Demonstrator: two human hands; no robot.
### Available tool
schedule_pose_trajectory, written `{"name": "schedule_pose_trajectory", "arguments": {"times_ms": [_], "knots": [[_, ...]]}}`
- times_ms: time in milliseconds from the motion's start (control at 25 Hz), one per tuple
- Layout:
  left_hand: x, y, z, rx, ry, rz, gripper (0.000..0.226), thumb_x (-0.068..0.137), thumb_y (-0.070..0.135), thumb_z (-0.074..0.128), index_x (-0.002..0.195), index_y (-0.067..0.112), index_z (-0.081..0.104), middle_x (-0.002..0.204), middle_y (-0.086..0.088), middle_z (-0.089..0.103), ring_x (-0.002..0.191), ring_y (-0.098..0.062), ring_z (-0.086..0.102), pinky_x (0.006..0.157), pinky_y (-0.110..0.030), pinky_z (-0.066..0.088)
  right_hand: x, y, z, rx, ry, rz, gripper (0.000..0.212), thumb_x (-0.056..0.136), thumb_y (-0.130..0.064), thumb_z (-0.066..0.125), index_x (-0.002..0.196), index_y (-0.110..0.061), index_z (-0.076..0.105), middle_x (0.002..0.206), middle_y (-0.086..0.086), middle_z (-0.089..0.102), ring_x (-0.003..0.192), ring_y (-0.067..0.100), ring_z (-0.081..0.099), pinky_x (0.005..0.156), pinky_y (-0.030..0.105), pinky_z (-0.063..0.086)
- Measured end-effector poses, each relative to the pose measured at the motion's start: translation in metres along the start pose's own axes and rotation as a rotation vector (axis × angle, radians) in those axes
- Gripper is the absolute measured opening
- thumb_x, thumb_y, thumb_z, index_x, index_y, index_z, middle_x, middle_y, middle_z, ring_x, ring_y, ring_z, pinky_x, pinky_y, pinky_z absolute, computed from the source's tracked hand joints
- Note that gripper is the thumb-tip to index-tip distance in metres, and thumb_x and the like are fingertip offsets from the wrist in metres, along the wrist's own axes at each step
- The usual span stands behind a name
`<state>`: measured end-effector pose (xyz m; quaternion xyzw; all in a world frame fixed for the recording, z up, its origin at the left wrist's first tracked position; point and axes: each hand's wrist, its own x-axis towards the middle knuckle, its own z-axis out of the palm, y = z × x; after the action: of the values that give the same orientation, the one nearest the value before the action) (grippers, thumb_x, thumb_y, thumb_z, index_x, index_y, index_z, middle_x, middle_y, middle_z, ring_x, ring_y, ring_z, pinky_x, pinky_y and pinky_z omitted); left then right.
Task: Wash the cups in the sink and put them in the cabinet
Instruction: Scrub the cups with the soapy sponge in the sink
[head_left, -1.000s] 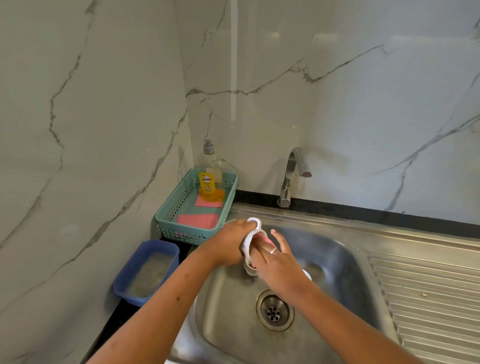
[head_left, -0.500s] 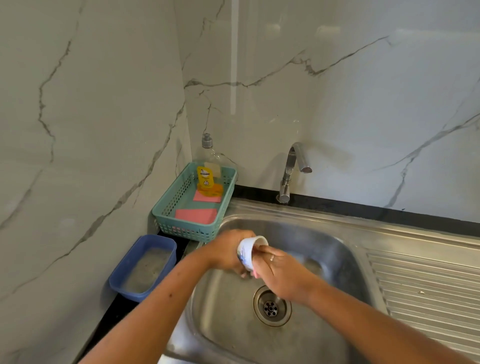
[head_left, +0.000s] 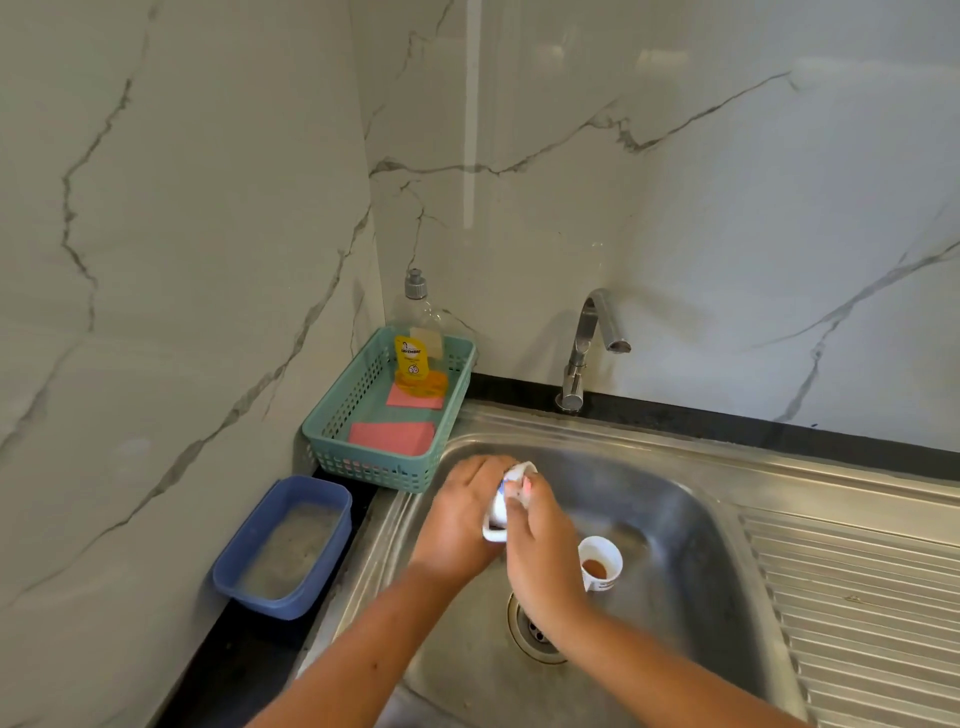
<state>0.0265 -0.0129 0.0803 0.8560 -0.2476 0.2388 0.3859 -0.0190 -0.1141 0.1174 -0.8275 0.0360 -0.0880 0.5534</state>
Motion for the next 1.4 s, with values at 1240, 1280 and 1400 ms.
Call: {"name": "schedule_pose_trajectory", "arguments": {"times_ms": [1240, 1280, 1400], "knots": [[0.001, 0.032, 0.018, -1.116, 0.173, -1.136, 0.037, 0.095, 0.038, 0.049, 0.100, 0.005, 0.063, 0.085, -0.013, 0.067, 0.074, -0.021, 0.065, 0.058, -0.027, 0.052, 0.021, 0.005, 0.020, 0.137, -0.065, 0.255, 0.020, 0.092, -0.040, 0.046, 0.093, -0.023, 0.056, 0.091, 0.005, 0.064, 0.082, 0.016, 0.064, 0.074, 0.034, 0.051], [-0.001, 0.033, 0.017, -1.113, 0.225, -1.150, 0.040, 0.096, 0.038, 0.046, 0.093, 0.002, 0.062, 0.078, -0.013, 0.065, 0.068, -0.021, 0.064, 0.059, -0.027, 0.051, 0.011, 0.006, 0.021, 0.037, -0.112, 0.236, 0.018, 0.094, -0.037, 0.044, 0.095, -0.022, 0.054, 0.091, 0.004, 0.063, 0.082, 0.016, 0.062, 0.072, 0.030, 0.046], [0.003, 0.019, -0.003, -1.316, 0.087, -1.247, 0.055, 0.092, 0.047, 0.042, 0.067, 0.004, 0.066, 0.062, -0.014, 0.061, 0.058, -0.025, 0.060, 0.061, -0.031, 0.044, 0.004, 0.021, -0.005, -0.607, -0.142, -0.611, 0.013, 0.085, -0.009, 0.044, 0.091, -0.017, 0.052, 0.079, -0.004, 0.061, 0.076, 0.017, 0.060, 0.074, 0.020, 0.037]]}}
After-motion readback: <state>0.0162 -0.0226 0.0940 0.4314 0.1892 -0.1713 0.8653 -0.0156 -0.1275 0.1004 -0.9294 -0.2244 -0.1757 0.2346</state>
